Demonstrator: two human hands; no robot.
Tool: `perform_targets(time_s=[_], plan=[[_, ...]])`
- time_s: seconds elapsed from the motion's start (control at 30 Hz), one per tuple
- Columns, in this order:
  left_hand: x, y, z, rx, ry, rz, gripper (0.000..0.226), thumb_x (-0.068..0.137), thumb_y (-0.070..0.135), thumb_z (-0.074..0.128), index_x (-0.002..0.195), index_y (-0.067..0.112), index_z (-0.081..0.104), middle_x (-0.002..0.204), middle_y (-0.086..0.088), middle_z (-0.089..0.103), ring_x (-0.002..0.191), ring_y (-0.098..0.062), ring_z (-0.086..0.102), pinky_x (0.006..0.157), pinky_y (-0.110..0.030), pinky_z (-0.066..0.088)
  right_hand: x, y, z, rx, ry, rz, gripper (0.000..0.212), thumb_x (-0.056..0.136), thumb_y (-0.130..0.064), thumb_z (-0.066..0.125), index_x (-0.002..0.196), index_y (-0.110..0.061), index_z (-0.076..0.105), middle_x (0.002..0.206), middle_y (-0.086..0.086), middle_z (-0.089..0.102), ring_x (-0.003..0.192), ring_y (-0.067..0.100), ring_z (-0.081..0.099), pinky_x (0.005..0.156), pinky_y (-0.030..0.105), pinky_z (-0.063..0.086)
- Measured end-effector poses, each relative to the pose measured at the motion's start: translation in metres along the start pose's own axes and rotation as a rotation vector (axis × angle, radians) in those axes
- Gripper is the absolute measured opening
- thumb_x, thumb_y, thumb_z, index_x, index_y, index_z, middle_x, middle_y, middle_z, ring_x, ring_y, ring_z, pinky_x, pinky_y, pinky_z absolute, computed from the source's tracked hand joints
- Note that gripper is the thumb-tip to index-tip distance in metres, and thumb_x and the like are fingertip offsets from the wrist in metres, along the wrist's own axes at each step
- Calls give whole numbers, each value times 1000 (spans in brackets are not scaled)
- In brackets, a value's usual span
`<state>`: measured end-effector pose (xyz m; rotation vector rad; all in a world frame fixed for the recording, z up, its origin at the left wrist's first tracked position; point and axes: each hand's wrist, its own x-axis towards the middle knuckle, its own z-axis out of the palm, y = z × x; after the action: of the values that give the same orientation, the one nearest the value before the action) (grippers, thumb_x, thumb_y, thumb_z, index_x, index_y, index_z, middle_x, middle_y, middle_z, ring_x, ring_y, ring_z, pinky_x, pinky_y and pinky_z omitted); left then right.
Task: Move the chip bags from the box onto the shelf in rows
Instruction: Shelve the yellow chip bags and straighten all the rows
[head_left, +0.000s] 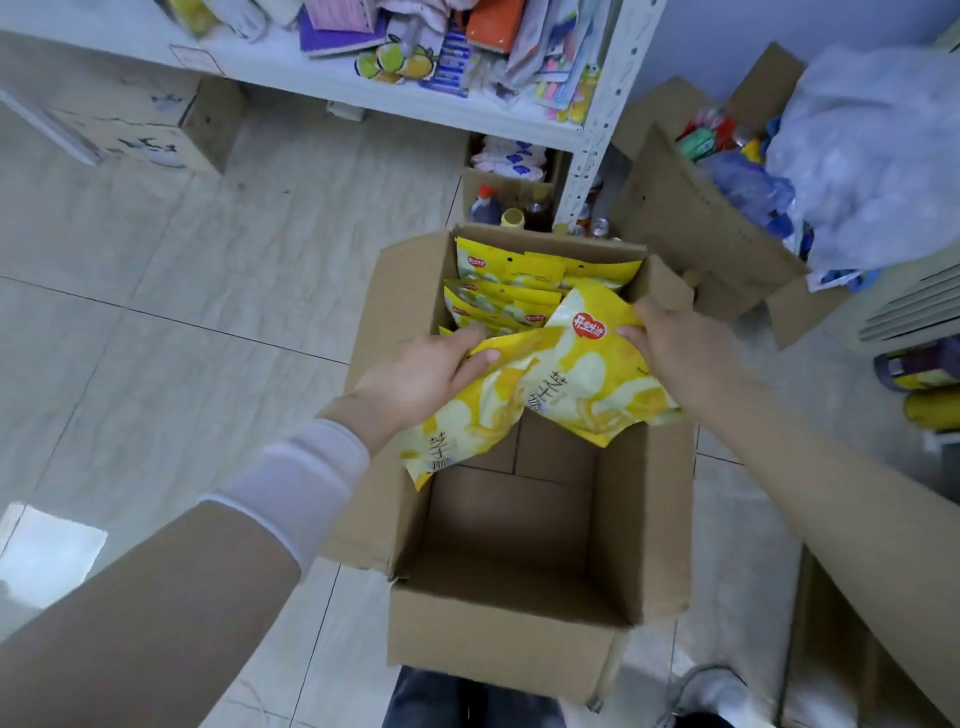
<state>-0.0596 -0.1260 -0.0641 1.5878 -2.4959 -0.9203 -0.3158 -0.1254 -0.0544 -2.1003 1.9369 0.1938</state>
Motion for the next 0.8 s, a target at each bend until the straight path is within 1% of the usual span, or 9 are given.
perform_targets(time_s=[0.1, 0.2, 0.27, 0.33, 0.47, 0.57, 0.63, 0.7, 0.8], plan=[[-36, 10, -48, -30, 18, -12, 33, 98, 38, 33, 110, 14, 52, 75, 0, 48, 82, -28, 55, 66, -29, 33, -19, -22, -46, -77, 71, -26, 41, 98, -40, 27, 109, -5, 45, 99, 21, 60, 94, 38, 57, 63, 36, 35], [-79, 9, -90, -37, 18, -19, 32, 98, 39, 33, 104, 15, 53, 68, 1, 45, 75, -25, 52, 66, -32, 39, -36, -56, -81, -136, 134, -67, 41, 99, -39, 28, 110, -4, 46, 95, 22, 61, 91, 38, 57, 61, 36, 33], [-108, -2, -114, -32, 2, -29, 31, 97, 41, 31, 99, 16, 51, 67, -2, 48, 74, -26, 53, 67, -34, 42, -44, -84, -97, -200, 151, -130, 40, 99, -38, 28, 109, -5, 47, 91, 21, 63, 85, 38, 59, 59, 38, 37], [-138, -22, -136, -20, 6, -29, 29, 97, 40, 31, 93, 18, 48, 62, 2, 45, 72, -27, 53, 63, -32, 40, -47, -118, -111, -239, 165, -187, 39, 99, -38, 28, 111, -6, 47, 92, 20, 63, 84, 37, 60, 59, 38, 40], [-189, -79, -176, 37, 32, -26, 31, 95, 43, 28, 86, 17, 41, 58, 5, 40, 66, -24, 47, 60, -30, 30, -46, -199, -125, -260, 196, -227, 40, 99, -36, 31, 112, -2, 49, 91, 23, 62, 84, 39, 60, 57, 35, 32], [-218, -125, -205, 50, 26, -1, 40, 83, 56, 18, 85, 21, 36, 57, 2, 40, 63, -24, 45, 58, -30, 32, -38, -257, -127, -278, 250, -188, 40, 99, -35, 34, 113, -1, 50, 89, 27, 63, 84, 42, 61, 60, 37, 30], [-236, -156, -225, 68, 26, 11, 41, 81, 57, 15, 86, 22, 35, 57, 1, 40, 63, -25, 45, 57, -30, 32, -27, -297, -127, -286, 251, -171, 39, 99, -35, 34, 110, -1, 49, 89, 25, 63, 84, 42, 61, 62, 38, 33], [-252, -182, -247, 101, 36, 23, 37, 85, 54, 17, 86, 21, 34, 56, 1, 38, 63, -26, 45, 57, -31, 31, -18, -334, -128, -313, 276, -209, 38, 99, -34, 33, 106, 0, 49, 83, 24, 63, 76, 40, 62, 58, 37, 35], [-268, -216, -283, 173, 59, 31, 34, 88, 51, 18, 87, 21, 33, 56, 2, 37, 64, -26, 43, 58, -31, 30, 0, -378, -135, -292, 313, -266, 37, 97, -31, 40, 97, 4, 53, 65, 23, 60, 57, 38, 60, 48, 33, 32]])
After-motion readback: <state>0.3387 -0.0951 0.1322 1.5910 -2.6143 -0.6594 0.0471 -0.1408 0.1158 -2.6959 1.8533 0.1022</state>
